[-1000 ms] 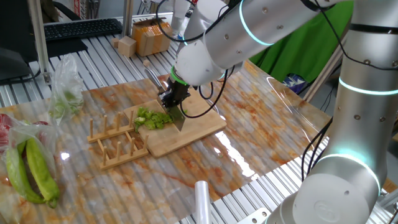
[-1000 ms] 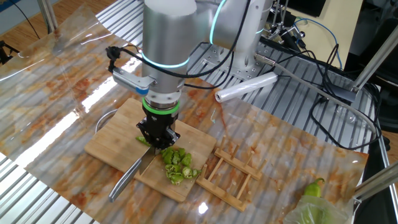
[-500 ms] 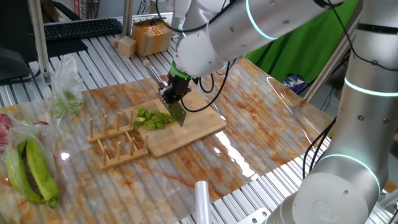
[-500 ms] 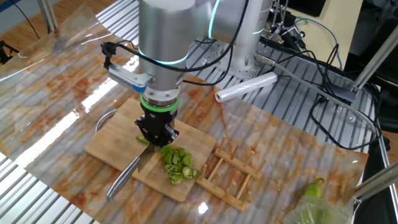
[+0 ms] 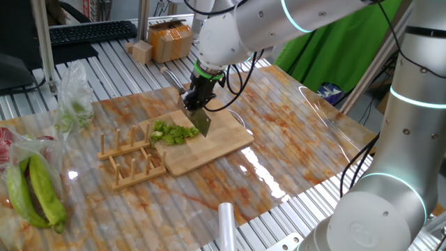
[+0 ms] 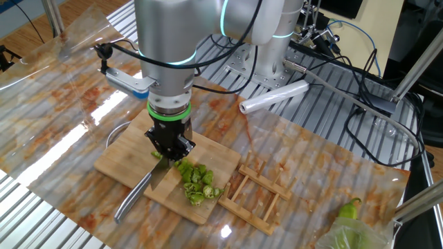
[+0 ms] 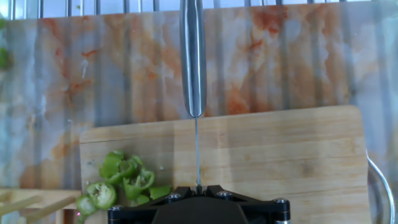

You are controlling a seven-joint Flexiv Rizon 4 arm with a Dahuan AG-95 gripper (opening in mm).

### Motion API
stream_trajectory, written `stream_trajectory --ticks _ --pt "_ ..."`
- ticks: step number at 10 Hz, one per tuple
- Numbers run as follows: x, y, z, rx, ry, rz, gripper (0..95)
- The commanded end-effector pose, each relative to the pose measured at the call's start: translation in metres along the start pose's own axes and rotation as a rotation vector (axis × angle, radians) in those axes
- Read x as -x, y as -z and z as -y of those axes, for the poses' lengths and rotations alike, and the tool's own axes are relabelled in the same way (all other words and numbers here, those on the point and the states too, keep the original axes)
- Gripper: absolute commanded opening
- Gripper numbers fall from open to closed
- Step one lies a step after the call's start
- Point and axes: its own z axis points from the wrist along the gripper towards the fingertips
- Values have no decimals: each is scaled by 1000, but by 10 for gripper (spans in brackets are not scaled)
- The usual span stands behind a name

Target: Chop the chili peppers

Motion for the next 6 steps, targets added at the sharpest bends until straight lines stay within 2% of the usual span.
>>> stream_trajectory --ticks 1,6 --pt "-1 0 3 -29 32 13 0" --pt "-2 -6 17 -20 47 11 0"
